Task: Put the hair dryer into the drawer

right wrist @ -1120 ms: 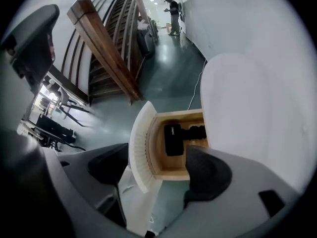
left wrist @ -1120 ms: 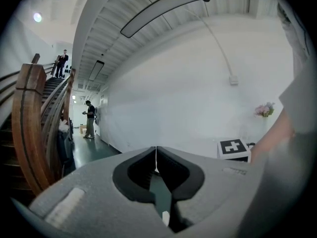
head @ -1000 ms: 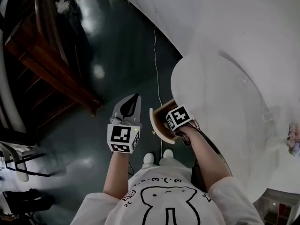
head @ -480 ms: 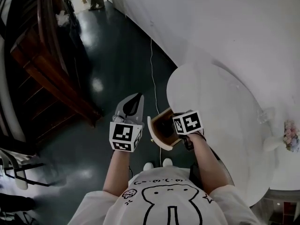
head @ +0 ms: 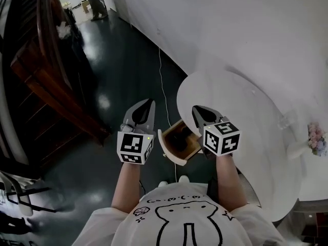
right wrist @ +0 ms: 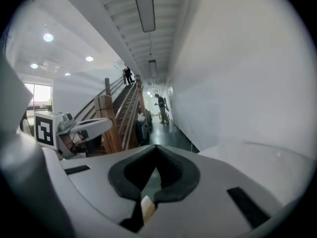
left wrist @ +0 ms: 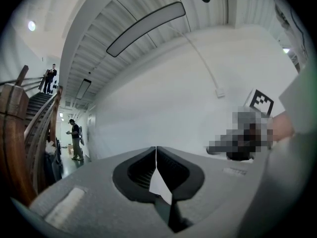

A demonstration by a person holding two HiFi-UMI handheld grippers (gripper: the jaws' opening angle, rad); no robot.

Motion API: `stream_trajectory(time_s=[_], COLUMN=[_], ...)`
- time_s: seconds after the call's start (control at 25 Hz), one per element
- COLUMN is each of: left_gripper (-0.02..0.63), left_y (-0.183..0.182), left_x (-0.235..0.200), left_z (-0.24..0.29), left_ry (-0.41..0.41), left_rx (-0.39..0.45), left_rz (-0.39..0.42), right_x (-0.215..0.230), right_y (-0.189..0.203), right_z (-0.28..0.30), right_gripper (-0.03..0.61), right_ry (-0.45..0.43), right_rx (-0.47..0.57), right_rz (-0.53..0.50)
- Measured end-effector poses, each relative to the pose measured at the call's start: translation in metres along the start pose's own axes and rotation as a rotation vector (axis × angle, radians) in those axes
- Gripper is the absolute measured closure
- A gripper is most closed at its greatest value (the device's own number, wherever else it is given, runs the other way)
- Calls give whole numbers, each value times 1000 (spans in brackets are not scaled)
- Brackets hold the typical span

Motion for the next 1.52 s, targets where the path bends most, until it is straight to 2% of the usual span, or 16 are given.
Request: stream_trajectory(time_s=[0.12, 0.24, 0.4, 0.64, 0.84, 1.16, 1.52], left_gripper=[598, 598, 598, 598, 598, 598, 598], left_y=[-10, -19, -30, -53, -73, -96, -104], left_x=[3, 4, 3, -8, -17, -23, -24], left_z=[0, 0, 0, -4, -11, -14, -13], left_ry=[2, 3, -6, -34, -61, -64, -62], left_rx=[25, 48, 79, 150, 202, 263, 276], left_rz=[14, 24, 32, 76, 101, 112, 119], right_x=[-3, -7, -8, 2, 1, -3, -6], right_y=[-24, -42, -60, -85, -103, -113, -120], right_z=[-18, -33, -52, -83, -104, -119, -126], right_gripper=[581, 581, 581, 581, 581, 581, 581], right_ry=[43, 94, 135, 210, 274, 300, 305], right_rx=[146, 243, 339, 424, 456, 484, 507], right_rz=[-104, -205, -260, -302, -396, -412, -456])
Point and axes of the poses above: the fingertips, and each gripper's own axes: z forward along the fingers, x to its right, y out of its underside, the point moved 6 cm from there along -z, backward along the fingers, and after that the axes turned 3 degrees about -y, right-handed, at the moved point
